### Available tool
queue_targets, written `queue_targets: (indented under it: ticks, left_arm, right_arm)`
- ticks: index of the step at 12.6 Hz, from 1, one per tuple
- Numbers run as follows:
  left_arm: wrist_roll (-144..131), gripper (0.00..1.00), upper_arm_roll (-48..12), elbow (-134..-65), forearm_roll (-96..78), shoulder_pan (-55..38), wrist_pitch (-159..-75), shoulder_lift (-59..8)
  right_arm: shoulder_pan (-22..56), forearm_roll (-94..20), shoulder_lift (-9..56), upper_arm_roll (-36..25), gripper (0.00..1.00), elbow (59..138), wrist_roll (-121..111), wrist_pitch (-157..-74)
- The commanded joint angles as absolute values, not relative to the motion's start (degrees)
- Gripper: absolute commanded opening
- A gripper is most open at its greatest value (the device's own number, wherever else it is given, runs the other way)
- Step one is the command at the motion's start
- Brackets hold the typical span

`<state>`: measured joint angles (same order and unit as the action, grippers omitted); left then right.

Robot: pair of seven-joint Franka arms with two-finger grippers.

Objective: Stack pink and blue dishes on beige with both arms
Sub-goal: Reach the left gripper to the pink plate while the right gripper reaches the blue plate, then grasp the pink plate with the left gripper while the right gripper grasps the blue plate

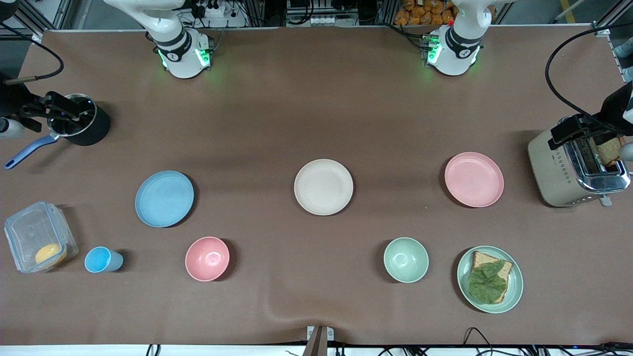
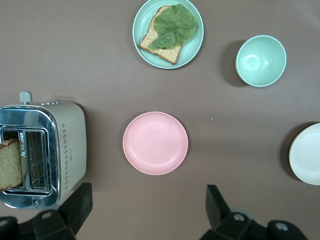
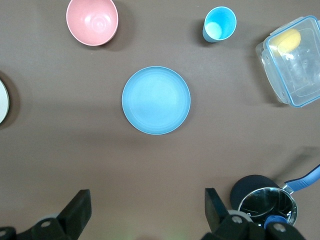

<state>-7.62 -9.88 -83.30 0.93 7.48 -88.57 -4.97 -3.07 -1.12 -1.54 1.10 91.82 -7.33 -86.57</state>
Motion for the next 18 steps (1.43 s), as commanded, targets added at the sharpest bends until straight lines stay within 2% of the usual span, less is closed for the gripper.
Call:
queue_targets:
  ticks: [1,5,8,10,14,16,18]
  left_arm:
    - [-6.67,1.0,-10.02,-83.41,0.35,7.74,-86.93,-3.09]
    - [-6.32,1.0,-9.75,-84.28,0.44,8.35,-86.84,-4.65]
    - [-6.68,1.0,-9.41,-93.74,0.53,8.52,-93.14,-5.62]
    - [-6.94,1.0,-9.49,-103.31,1.14,10.44,-102.52,-5.1]
    - [-9.93,1.0,-9.67,-122.65,2.45,12.38,-126.14,-5.53]
    - [-10.11,1.0,-9.75,-128.04,2.72,14.4,-134.79,-7.55]
    - [-10.11,1.0,-9.76,-130.07,2.73,15.91,-137.8,-9.74]
  right_arm:
    - [-2.9,-1.58,-1.23,1.58,1.0,90.62,-7.47,-86.74]
    - [-2.55,-0.79,-0.79,1.41,1.0,91.14,-8.26,-89.37]
    - [-2.81,-0.53,-0.7,1.41,1.0,91.49,-9.76,-89.65]
    - [-3.25,-0.53,-0.09,1.32,1.0,91.41,-9.67,-89.56]
    - [-5.09,-1.32,9.91,1.14,1.0,90.53,-9.41,-88.25]
    - [-5.62,-1.32,13.17,1.14,1.0,90.61,-8.97,-88.85]
    - [-6.41,-1.32,16.07,1.14,1.0,90.88,-9.14,-91.83]
